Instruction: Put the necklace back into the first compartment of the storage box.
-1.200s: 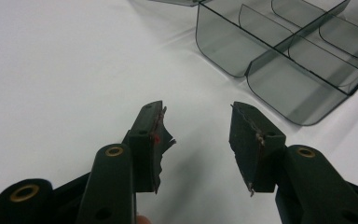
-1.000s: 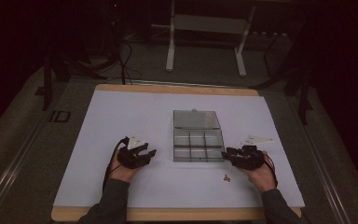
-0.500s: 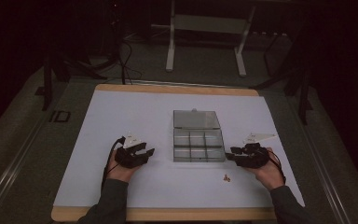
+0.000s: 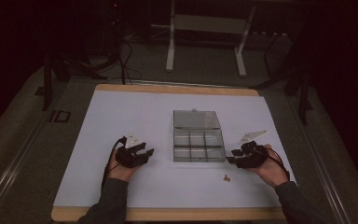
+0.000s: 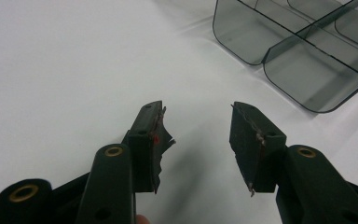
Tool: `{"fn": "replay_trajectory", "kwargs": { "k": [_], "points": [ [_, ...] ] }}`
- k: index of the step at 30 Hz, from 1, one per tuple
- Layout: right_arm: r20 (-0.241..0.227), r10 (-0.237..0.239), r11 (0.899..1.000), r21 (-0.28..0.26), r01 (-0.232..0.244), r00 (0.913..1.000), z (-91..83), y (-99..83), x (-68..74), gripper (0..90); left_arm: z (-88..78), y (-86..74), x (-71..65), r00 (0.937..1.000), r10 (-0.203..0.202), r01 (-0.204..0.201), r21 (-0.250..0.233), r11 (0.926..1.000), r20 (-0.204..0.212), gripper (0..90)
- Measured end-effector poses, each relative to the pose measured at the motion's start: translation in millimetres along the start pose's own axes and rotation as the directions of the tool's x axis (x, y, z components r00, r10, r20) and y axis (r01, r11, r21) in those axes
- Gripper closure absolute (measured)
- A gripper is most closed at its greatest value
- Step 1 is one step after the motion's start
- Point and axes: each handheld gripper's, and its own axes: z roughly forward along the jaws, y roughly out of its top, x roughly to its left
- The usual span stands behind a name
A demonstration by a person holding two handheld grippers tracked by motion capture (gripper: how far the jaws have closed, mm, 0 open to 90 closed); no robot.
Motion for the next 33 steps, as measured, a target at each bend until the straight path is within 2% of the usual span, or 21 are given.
{"fn": "replay_trajectory", "kwargs": {
  "k": [15, 23, 29, 33],
  "points": [
    [-0.003, -0.034, 0.997, 0.068, 0.034, 0.9994, -2.9, -2.9, 7.6, 60.8, 3.2, 0.0, -1.0, 1.0, 0.01, -0.01, 0.011, 0.9999, -0.002, 54.7],
    [-0.011, -0.054, 0.994, 0.099, 0.055, 0.9985, -0.6, -4.0, 13.9, 61.9, 3.9, -0.1, -1.2, 0.9998, 0.016, -0.016, 0.016, 0.9997, -0.006, 54.6],
    [-0.023, -0.082, 0.987, 0.136, 0.085, 0.9964, 3.8, -5.1, 20.0, 62.6, 4.1, -0.1, -1.4, 0.9998, 0.017, -0.017, 0.017, 0.9997, -0.006, 54.6],
    [-0.032, -0.08, 0.987, 0.138, 0.083, 0.9963, 6.8, -6.0, 22.7, 62.6, 4.0, 0.0, -1.6, 0.9998, 0.017, -0.017, 0.015, 0.9997, -0.004, 54.5]
  ]
}}
